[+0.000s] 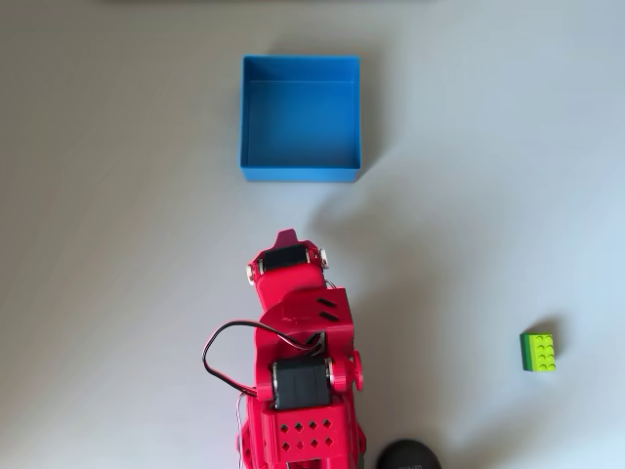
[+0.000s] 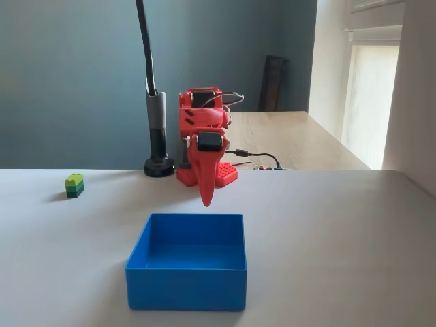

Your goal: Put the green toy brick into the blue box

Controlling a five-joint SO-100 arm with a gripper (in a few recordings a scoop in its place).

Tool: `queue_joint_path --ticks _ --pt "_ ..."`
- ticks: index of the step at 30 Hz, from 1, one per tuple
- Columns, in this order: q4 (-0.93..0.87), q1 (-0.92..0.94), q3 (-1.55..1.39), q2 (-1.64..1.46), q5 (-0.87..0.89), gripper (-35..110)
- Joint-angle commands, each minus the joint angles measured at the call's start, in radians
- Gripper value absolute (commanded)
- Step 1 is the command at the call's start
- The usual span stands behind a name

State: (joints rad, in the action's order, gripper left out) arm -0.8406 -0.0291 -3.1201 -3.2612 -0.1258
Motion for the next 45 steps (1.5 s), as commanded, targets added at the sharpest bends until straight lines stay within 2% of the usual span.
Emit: queue_joint_path --ticks 1,23,34,45 --pt "0.002 0.051 -0.012 -0.005 0.067 0" --pt "0.012 0.034 -0.009 -0.003 0.049 0" --pt "0.046 0.054 0.130 0.015 0.098 0" --pt "0.048 0.304 0.423 0.522 0.193 0"
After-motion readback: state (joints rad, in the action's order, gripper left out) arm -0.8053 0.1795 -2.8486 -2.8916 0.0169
